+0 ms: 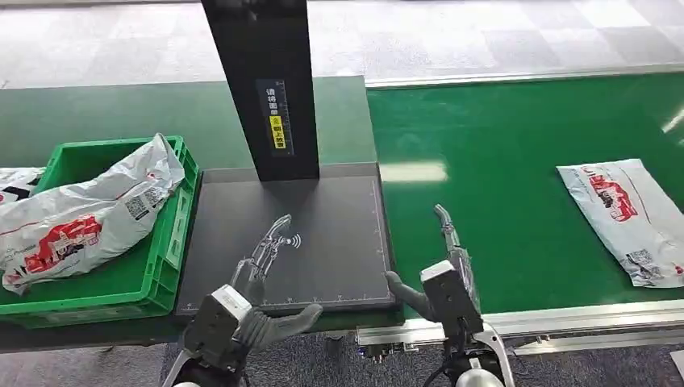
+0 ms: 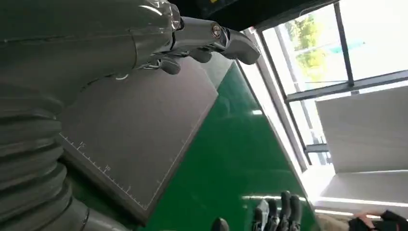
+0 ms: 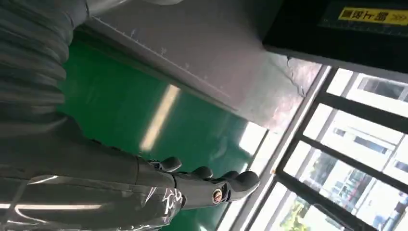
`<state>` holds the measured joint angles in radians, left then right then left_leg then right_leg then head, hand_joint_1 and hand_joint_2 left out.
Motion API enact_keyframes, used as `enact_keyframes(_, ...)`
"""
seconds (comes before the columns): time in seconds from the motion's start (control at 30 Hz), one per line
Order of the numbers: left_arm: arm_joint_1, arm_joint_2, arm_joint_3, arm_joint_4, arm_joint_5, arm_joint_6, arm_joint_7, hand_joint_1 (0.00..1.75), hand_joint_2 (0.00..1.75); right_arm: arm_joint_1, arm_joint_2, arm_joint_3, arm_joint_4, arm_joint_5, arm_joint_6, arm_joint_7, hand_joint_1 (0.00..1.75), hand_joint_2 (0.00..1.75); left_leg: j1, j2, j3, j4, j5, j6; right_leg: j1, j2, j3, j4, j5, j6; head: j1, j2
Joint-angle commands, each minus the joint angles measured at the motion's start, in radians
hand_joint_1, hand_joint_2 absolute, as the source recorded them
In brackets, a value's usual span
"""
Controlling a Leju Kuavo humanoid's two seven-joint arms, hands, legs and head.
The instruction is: Moved the parcel from conveyor to table for the left to box.
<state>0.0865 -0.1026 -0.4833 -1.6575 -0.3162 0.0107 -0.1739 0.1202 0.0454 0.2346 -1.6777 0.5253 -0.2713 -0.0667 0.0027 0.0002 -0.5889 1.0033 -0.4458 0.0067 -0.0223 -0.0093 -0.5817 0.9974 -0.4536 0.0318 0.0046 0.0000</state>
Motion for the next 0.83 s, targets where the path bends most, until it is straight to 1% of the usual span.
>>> enact_keyframes(0.03,-0.029,-0.014,-0.015,0.126,0.006,-0.026,-0.001,0.0,1.75,0.026,0.055,-0.084,-0.017,-0.05,-0.027,-0.036,0.0,1.75,0.001,-0.002,0.003,-0.002,0.0,-0.001,0.001,-0.002,0.004,-0.002,0.0,-0.002,0.0,0.0)
enact_keyframes(0.1,-0.034,-0.016,-0.013,0.134,0.005,-0.028,-0.003,0.0,1.75,0.039,0.05,-0.092,-0.016,-0.069,-0.034,-0.056,0.0,1.75,0.001,-0.002,0.006,-0.003,0.0,-0.001,0.001,-0.001,0.007,-0.004,-0.001,-0.003,0.0,0.0)
enact_keyframes(0.13,-0.036,-0.015,-0.011,0.139,0.007,-0.029,-0.007,0.0,1.75,0.05,0.05,-0.096,-0.018,-0.1,-0.034,-0.07,0.0,1.75,0.001,-0.002,0.004,-0.002,0.0,-0.001,0.001,-0.002,0.004,-0.002,-0.001,-0.002,0.0,0.0)
enact_keyframes(0.23,-0.044,-0.007,-0.005,0.154,0.012,-0.026,-0.016,0.0,1.75,0.071,0.053,-0.099,-0.027,-0.108,-0.041,-0.081,0.0,1.75,0.001,-0.003,0.005,-0.002,0.0,-0.001,0.001,-0.002,0.006,-0.003,-0.001,-0.002,0.0,0.0)
enact_keyframes(0.27,-0.047,-0.003,-0.002,0.157,0.012,-0.021,-0.019,0.0,1.75,0.072,0.053,-0.098,-0.026,-0.118,-0.04,-0.087,0.0,1.75,0.001,-0.002,0.003,-0.002,0.0,-0.001,0.001,-0.002,0.004,-0.002,-0.001,-0.002,0.0,0.0)
enact_keyframes(0.33,-0.049,0.0,0.005,0.161,0.01,-0.014,-0.021,0.0,1.75,0.067,0.052,-0.095,-0.021,-0.122,-0.038,-0.092,0.0,1.75,0.001,-0.002,0.005,-0.003,-0.001,-0.001,0.001,-0.001,0.006,-0.003,-0.001,-0.003,0.0,0.0)
enact_keyframes(0.37,-0.048,-0.002,0.013,0.161,0.009,-0.006,-0.024,0.0,1.75,0.062,0.053,-0.095,-0.014,-0.139,-0.034,-0.102,0.0,1.75,0.0,-0.002,0.003,-0.002,0.0,-0.001,0.001,-0.001,0.004,-0.002,-0.001,-0.002,0.0,0.0)
enact_keyframes(0.47,-0.044,-0.004,0.026,0.15,0.002,0.007,-0.027,0.0,1.75,0.055,0.052,-0.091,-0.004,-0.15,-0.027,-0.111,0.0,1.75,0.001,-0.001,0.005,-0.003,0.0,-0.001,0.001,0.0,0.005,-0.003,0.0,-0.003,0.0,0.0)
enact_keyframes(0.5,-0.042,-0.005,0.029,0.146,0.002,0.009,-0.027,0.0,1.75,0.055,0.051,-0.089,-0.003,-0.15,-0.026,-0.112,0.0,1.75,0.001,-0.001,0.003,-0.001,0.0,-0.001,0.001,0.0,0.003,-0.001,0.0,-0.002,0.0,0.0)
enact_keyframes(0.53,-0.036,-0.006,0.032,0.13,0.001,0.013,-0.026,0.0,1.75,0.055,0.051,-0.086,-0.004,-0.151,-0.024,-0.113,0.0,1.75,0.001,0.0,0.005,-0.002,0.0,-0.001,0.001,0.0,0.005,-0.003,0.0,-0.003,0.0,0.0)
enact_keyframes(0.57,-0.031,-0.009,0.034,0.119,-0.002,0.019,-0.024,0.0,1.75,0.055,0.048,-0.082,-0.005,-0.158,-0.014,-0.111,0.0,1.75,0.001,0.0,0.003,-0.001,0.0,-0.001,0.001,0.001,0.003,-0.002,0.0,-0.002,0.0,0.0)
enact_keyframes(0.63,-0.022,-0.008,0.033,0.104,-0.005,0.022,-0.018,0.0,1.75,0.058,0.049,-0.08,-0.009,-0.157,-0.014,-0.111,0.0,1.75,0.001,0.0,0.005,-0.002,-0.001,-0.001,0.002,0.001,0.005,-0.003,0.0,-0.003,0.0,0.0)
enact_keyframes(0.67,-0.012,-0.002,0.028,0.088,-0.011,0.028,-0.007,0.0,1.75,0.062,0.046,-0.077,-0.013,-0.163,-0.003,-0.105,0.0,1.75,0.001,0.0,0.004,-0.002,-0.001,-0.001,0.001,0.0,0.004,-0.002,0.0,-0.003,0.0,0.0)
enact_keyframes(0.7,-0.008,0.0,0.026,0.086,-0.011,0.028,-0.007,0.0,1.75,0.063,0.046,-0.078,-0.013,-0.163,-0.003,-0.105,0.0,1.75,0.001,0.0,0.003,-0.001,-0.001,-0.001,0.001,0.0,0.003,-0.001,0.0,-0.002,0.0,0.0)
enact_keyframes(0.77,0.001,0.0,0.027,0.083,-0.014,0.04,0.004,0.0,1.75,0.062,0.043,-0.074,-0.006,-0.174,0.015,-0.106,0.0,1.75,0.001,0.001,0.006,-0.003,-0.001,-0.001,0.002,0.001,0.006,-0.003,-0.001,-0.003,0.0,0.0)
enact_keyframes(0.8,0.01,0.003,0.027,0.08,-0.016,0.045,0.008,0.0,1.75,0.061,0.044,-0.072,0.0,-0.175,0.02,-0.106,0.0,1.75,0.001,0.0,0.003,-0.001,-0.001,-0.001,0.001,0.001,0.003,-0.001,0.0,-0.002,0.0,0.0)
enact_keyframes(0.83,0.01,0.003,0.027,0.08,-0.016,0.045,0.008,0.0,1.75,0.061,0.044,-0.072,0.0,-0.175,0.02,-0.106,0.0,1.75,0.001,0.001,0.004,-0.002,-0.001,-0.001,0.001,0.002,0.005,-0.002,-0.001,-0.002,0.0,0.0)
